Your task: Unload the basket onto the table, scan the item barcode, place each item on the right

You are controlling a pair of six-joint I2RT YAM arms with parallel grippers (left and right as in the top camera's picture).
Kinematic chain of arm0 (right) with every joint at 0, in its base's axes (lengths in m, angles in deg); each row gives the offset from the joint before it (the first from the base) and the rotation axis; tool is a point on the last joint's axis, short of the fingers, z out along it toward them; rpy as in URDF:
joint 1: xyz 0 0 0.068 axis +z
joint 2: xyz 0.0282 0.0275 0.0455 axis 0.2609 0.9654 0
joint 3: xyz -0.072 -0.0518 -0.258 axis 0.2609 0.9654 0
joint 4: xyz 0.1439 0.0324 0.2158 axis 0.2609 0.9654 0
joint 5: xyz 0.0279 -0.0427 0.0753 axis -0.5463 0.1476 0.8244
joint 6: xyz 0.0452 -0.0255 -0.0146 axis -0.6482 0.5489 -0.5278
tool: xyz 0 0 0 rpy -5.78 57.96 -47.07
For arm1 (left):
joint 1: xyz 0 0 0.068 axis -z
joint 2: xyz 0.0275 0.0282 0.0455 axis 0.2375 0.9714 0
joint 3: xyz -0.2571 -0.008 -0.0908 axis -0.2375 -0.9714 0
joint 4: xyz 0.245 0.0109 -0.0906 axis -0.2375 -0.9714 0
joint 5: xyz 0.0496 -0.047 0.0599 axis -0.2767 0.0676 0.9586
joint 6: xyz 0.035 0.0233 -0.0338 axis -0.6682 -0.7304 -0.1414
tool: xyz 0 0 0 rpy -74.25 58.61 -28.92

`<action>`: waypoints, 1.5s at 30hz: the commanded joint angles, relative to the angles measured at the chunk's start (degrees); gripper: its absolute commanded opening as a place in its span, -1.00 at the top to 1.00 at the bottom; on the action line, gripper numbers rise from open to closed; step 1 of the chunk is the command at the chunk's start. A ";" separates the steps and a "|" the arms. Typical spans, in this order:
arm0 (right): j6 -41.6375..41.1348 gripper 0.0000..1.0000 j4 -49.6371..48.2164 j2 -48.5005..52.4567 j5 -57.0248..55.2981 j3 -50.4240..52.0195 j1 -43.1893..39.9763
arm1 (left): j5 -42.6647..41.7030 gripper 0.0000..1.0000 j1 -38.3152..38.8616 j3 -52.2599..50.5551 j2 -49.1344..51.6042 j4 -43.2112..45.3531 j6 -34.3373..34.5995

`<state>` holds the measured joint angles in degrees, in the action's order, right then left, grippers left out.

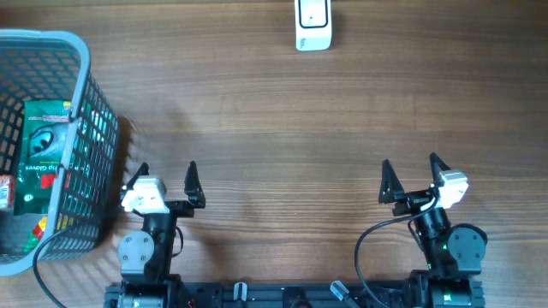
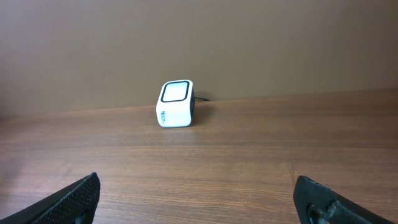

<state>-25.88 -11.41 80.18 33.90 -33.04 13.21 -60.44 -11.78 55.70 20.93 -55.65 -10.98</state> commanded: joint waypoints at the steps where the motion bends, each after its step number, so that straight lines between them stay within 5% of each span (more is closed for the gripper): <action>1: -0.76 -0.99 -0.07 0.48 -0.76 0.07 2.49 | -0.83 -1.00 -0.37 -0.46 -0.42 0.02 -0.92; 36: -0.74 -1.00 -0.07 0.48 -0.79 0.07 2.49 | 0.07 -1.00 -0.37 -0.46 -0.42 0.28 -1.57; 45: -0.76 -0.99 -0.07 0.48 -0.79 0.07 2.49 | -10.73 -1.00 -0.33 4.17 -0.31 -0.48 -1.07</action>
<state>-25.90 -11.41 80.18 33.73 -33.04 15.46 -65.27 -11.78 55.86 20.93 -55.45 -11.20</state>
